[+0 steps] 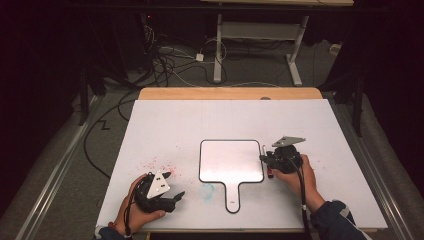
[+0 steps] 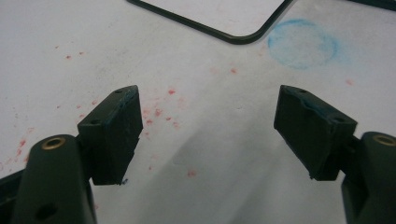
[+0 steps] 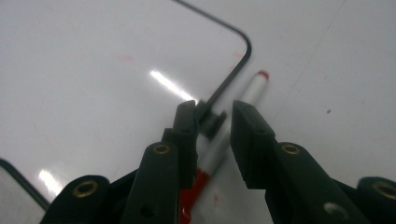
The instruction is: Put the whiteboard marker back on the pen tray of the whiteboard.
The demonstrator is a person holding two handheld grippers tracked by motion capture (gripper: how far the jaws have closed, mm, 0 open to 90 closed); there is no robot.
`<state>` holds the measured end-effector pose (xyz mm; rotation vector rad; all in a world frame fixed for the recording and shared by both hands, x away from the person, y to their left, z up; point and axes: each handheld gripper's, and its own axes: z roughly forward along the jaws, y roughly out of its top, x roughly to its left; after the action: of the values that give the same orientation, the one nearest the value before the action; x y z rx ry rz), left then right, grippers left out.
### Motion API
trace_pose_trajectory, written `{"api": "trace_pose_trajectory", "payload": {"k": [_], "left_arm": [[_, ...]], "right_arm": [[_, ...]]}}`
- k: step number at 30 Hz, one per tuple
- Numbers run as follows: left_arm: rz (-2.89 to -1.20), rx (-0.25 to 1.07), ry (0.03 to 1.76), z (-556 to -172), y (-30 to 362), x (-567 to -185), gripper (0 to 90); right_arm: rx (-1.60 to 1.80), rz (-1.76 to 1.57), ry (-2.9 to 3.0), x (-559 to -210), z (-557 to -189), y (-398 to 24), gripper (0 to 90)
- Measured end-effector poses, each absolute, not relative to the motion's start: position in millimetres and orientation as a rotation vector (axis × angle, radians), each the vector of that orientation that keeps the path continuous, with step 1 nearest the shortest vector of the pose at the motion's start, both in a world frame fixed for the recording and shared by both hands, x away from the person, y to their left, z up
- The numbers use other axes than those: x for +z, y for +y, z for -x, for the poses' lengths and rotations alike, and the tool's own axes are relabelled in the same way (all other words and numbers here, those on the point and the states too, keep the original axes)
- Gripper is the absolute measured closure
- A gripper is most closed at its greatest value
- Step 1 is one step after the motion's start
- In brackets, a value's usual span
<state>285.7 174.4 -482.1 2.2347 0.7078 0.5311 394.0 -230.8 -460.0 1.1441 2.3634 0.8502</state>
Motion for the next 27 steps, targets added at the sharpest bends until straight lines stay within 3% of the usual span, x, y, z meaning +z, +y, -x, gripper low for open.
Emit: {"api": "trace_pose_trajectory", "payload": {"k": [10,27], "left_arm": [[-2.250,0.520,0.698,-285.4,172.8,-482.7,22.7],[-2.262,0.510,0.693,-286.1,171.6,-483.6,22.7]], "right_arm": [[0.794,-1.209,2.304,-465.0,-391.5,-236.1,81.1],[0.931,-1.207,2.303,-461.6,-394.8,-222.1,81.7]]}}
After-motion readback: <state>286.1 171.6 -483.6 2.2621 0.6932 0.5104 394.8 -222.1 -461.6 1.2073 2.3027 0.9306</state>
